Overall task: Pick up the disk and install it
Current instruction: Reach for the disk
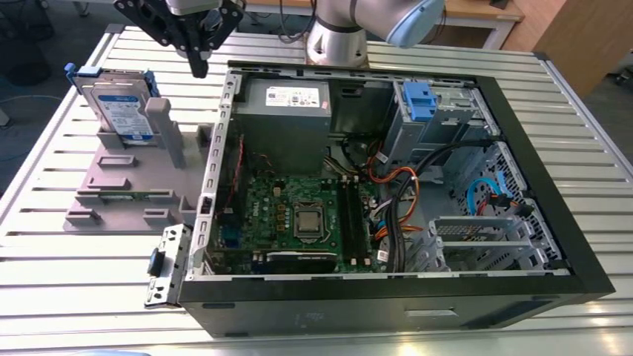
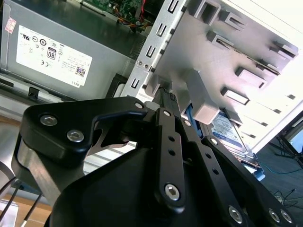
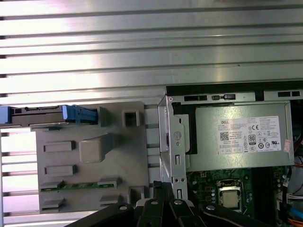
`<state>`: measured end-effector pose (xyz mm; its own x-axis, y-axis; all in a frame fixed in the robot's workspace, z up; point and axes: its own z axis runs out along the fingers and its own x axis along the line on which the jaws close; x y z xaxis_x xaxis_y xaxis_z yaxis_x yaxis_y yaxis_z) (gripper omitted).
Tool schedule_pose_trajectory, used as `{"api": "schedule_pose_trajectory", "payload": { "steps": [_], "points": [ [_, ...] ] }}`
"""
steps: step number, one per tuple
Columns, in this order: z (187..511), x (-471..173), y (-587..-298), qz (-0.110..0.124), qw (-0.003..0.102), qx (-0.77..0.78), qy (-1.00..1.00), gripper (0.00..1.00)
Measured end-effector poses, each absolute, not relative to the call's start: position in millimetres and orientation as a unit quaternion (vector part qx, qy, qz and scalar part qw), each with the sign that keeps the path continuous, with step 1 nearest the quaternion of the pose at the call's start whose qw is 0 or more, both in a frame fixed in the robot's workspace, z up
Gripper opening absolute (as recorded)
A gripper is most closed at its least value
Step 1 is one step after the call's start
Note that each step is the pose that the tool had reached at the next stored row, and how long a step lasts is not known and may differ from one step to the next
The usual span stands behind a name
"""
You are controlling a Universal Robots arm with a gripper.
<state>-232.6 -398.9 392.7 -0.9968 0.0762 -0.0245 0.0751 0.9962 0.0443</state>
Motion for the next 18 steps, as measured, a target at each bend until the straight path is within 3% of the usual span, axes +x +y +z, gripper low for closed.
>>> {"api": "schedule_pose_trajectory", "payload": {
  "steps": [18],
  "points": [
    [392.6,-240.1,-398.9,0.022,0.013,0.038,0.999,0.11]
  ]
}}
